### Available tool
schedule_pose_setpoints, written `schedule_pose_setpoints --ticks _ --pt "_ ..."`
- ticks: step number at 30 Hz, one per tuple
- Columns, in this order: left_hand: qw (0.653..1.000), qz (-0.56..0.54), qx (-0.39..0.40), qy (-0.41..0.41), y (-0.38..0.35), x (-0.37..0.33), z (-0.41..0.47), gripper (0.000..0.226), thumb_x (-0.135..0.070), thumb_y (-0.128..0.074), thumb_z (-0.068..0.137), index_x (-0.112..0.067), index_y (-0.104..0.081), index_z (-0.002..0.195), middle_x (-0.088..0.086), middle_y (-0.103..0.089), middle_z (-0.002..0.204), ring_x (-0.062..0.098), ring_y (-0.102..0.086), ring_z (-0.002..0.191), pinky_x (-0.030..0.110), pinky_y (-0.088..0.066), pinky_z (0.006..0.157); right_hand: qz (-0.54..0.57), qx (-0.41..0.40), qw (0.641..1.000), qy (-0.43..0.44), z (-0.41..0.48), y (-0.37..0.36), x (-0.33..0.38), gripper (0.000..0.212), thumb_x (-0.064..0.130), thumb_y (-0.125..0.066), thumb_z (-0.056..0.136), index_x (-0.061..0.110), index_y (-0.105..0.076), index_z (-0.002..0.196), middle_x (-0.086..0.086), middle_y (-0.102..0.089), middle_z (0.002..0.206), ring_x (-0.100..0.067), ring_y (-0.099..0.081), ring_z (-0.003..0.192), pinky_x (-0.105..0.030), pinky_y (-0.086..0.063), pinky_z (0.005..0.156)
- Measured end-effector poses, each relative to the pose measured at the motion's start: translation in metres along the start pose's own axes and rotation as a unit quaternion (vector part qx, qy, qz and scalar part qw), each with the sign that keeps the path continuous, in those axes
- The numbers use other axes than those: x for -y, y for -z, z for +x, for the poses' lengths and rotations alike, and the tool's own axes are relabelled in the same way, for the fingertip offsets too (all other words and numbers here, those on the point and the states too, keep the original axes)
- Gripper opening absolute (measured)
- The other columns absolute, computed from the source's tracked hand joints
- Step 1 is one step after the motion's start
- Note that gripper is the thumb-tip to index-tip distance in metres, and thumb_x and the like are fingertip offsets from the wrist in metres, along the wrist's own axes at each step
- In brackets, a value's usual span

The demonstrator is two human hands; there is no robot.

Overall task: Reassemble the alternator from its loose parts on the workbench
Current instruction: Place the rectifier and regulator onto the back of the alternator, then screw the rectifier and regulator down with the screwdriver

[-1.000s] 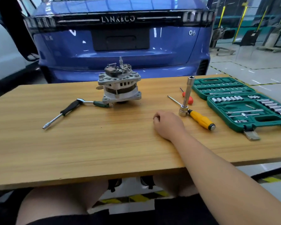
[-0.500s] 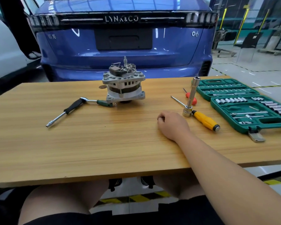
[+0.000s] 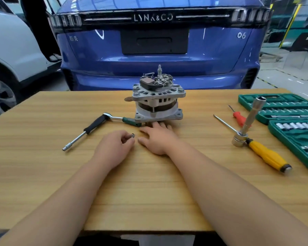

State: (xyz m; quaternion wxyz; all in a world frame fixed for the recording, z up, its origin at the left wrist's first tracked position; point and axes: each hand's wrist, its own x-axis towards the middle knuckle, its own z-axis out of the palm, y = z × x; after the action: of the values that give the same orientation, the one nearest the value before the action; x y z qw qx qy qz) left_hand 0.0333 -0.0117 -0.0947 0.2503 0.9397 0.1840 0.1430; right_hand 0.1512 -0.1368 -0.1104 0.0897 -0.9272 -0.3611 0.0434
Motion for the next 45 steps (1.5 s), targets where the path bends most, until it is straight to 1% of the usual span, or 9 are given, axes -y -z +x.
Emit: schedule_pose_setpoints --ticks 6,12,17,21,26,32,37,42,45 --pt "0.998 0.02 -0.064 0.018 -0.016 0.031 0.031 0.022 -0.04 -0.062 0.089 -0.028 -0.073 0.105 -0.009 -0.058 0.091 0.015 -0.054 0.09 0.03 -0.043 0.077 -0.012 -0.008 1.0 0.025 0.006 0.0 0.004 0.059 0.059 -0.035 0.093 0.036 -0.034 0.147 0.0 -0.037 0.152 -0.029 -0.029 0.137 -0.049 -0.023 0.111" --pt "0.995 0.042 -0.078 0.044 -0.006 0.032 0.027 0.023 -0.044 -0.06 0.089 -0.03 -0.074 0.101 -0.005 -0.063 0.094 0.022 -0.054 0.1 0.039 -0.047 0.087 0.075 -0.11 0.987 0.086 -0.039 0.008 -0.007 0.024 0.031 -0.05 0.095 0.028 -0.066 0.113 0.003 -0.061 0.112 -0.019 -0.05 0.105 -0.04 -0.044 0.093" --pt "0.991 0.093 -0.065 0.068 0.003 0.03 0.018 0.032 -0.045 -0.059 0.086 -0.029 -0.068 0.112 -0.003 -0.062 0.107 0.026 -0.048 0.11 0.039 -0.044 0.094 0.15 -0.116 0.979 0.07 -0.054 0.01 -0.002 0.015 0.027 -0.051 0.094 0.029 -0.058 0.108 0.011 -0.059 0.095 -0.012 -0.054 0.091 -0.031 -0.047 0.079" --pt "0.965 0.144 -0.172 0.134 0.033 0.056 0.02 0.044 -0.037 -0.056 0.088 -0.022 -0.054 0.129 0.01 -0.052 0.125 0.033 -0.042 0.116 0.044 -0.038 0.094 0.261 -0.123 0.957 0.025 -0.055 0.011 0.004 0.031 0.017 -0.047 0.094 0.031 -0.053 0.121 0.015 -0.053 0.097 -0.006 -0.053 0.088 -0.025 -0.044 0.076" --pt "0.953 0.19 -0.021 0.237 0.043 0.077 0.033 0.027 -0.035 -0.034 0.101 -0.01 -0.046 0.106 0.019 -0.058 0.115 0.038 -0.054 0.104 0.041 -0.043 0.076 0.335 -0.108 0.936 0.005 -0.055 0.018 0.015 0.025 0.009 -0.041 0.09 0.033 -0.05 0.089 0.017 -0.05 0.084 0.0 -0.048 0.071 -0.019 -0.035 0.061" --pt "0.957 0.001 -0.244 0.158 0.053 0.084 0.014 0.023 -0.036 -0.035 0.102 -0.014 -0.045 0.1 0.008 -0.054 0.078 0.031 -0.044 0.074 0.04 -0.033 0.063 0.279 -0.153 0.947 0.038 -0.05 0.044 0.028 0.013 0.031 -0.054 0.094 0.03 -0.05 0.106 0.018 -0.047 0.078 0.0 -0.046 0.067 -0.023 -0.038 0.061" --pt "0.923 -0.149 -0.354 -0.016 0.061 0.042 -0.016 0.01 -0.03 -0.04 0.102 -0.026 -0.04 0.092 -0.012 -0.047 0.068 -0.001 -0.049 0.062 0.023 -0.029 0.052 0.266 -0.284 0.918 0.077 -0.052 0.087 0.037 0.057 0.05 -0.06 0.087 0.023 -0.043 0.133 0.011 -0.046 0.119 -0.005 -0.047 0.106 -0.027 -0.043 0.09" --pt "0.934 -0.165 -0.269 -0.166 0.064 0.021 -0.041 0.007 -0.025 -0.05 0.093 -0.03 -0.051 0.088 -0.002 -0.057 0.071 -0.006 -0.051 0.063 0.006 -0.033 0.053 0.224 -0.322 0.917 0.071 -0.06 0.116 0.033 0.076 0.073 -0.048 0.08 0.027 -0.04 0.14 0.005 -0.037 0.116 -0.013 -0.036 0.114 -0.034 -0.035 0.098" --pt "0.949 -0.156 -0.141 -0.234 0.054 0.012 -0.048 0.007 -0.029 -0.056 0.088 -0.031 -0.062 0.087 -0.012 -0.06 0.078 0.005 -0.051 0.059 0.01 -0.034 0.05 0.2 -0.266 0.937 0.105 -0.069 0.117 0.017 0.05 0.069 -0.033 0.083 0.032 -0.06 0.103 0.005 -0.048 0.1 -0.008 -0.043 0.096 -0.028 -0.036 0.08"
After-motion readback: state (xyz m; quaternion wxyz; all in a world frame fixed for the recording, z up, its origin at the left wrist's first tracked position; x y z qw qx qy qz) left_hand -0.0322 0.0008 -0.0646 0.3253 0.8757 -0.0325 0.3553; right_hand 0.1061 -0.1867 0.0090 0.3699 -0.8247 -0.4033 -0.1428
